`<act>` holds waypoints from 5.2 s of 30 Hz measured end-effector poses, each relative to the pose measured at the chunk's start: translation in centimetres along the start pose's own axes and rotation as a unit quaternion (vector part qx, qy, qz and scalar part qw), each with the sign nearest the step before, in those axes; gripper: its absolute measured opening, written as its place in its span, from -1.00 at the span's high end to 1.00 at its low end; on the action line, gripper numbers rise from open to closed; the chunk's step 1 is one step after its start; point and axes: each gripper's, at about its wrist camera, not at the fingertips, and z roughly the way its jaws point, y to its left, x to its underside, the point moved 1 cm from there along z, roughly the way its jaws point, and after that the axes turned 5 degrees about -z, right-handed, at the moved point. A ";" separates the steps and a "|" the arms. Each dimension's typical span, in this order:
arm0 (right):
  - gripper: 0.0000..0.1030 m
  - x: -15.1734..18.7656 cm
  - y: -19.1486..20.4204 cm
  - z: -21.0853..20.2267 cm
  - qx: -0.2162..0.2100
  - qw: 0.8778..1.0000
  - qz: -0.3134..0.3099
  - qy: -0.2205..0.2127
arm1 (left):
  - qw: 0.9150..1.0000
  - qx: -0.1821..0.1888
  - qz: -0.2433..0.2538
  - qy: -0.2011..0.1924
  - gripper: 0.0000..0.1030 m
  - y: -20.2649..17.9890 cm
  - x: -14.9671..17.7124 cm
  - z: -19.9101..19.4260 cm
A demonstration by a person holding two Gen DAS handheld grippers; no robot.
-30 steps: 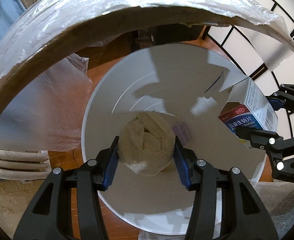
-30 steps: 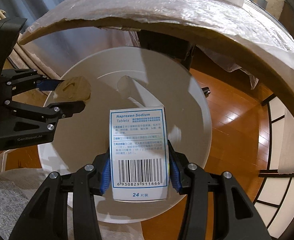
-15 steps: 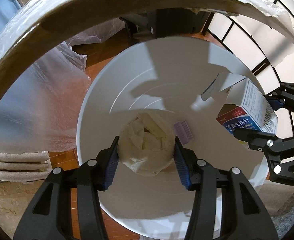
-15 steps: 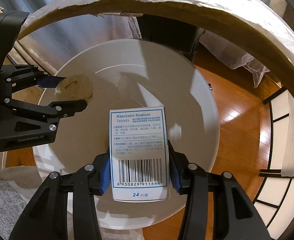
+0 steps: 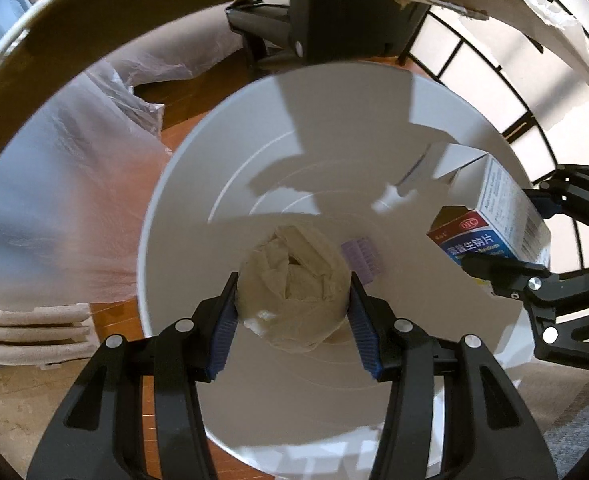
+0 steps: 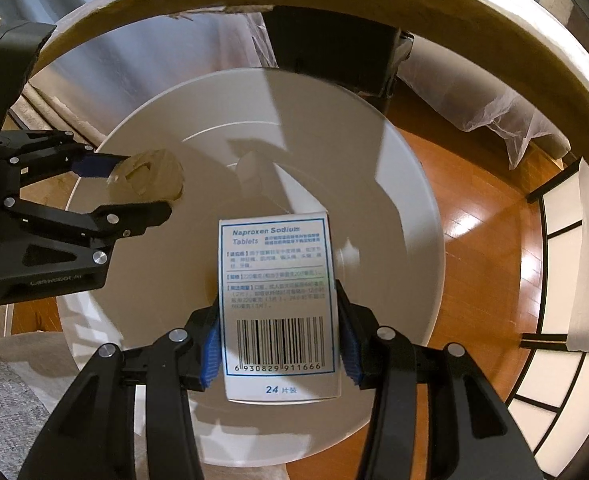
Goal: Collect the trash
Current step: 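Open the left tool dropping the tissue while the right tool drops the Naproxen box, then raise both open tools back toward the table items, then grasp the Jemmo tissue pack with the left tool while the right tool grasps the dental floss box, then carry the tissue pack and floss box down over the white bin with both tools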
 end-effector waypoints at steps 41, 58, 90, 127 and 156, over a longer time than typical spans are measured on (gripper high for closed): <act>-0.92 -16.5 -11.0 -8.7 0.065 0.982 0.004 -0.176 | 0.975 0.074 0.125 -0.168 -0.97 5.0 -19.5 -8.1; -0.76 -16.5 -10.3 -7.1 0.059 0.985 -0.002 -0.159 | 0.976 0.068 0.128 -0.165 -0.31 5.3 -20.3 -7.5; -0.59 -12.2 -7.7 -8.5 0.076 0.981 0.048 -0.174 | 0.984 0.052 0.026 -0.170 -0.07 6.5 -13.4 -9.8; -0.55 -6.3 -4.3 -12.7 0.016 0.975 0.069 -0.208 | 0.980 0.036 -0.037 -0.191 -0.05 5.9 -6.9 -12.3; -0.55 -3.2 -2.5 -14.0 -0.011 0.978 0.053 -0.203 | 0.980 0.059 -0.030 -0.189 0.00 4.2 -2.9 -15.2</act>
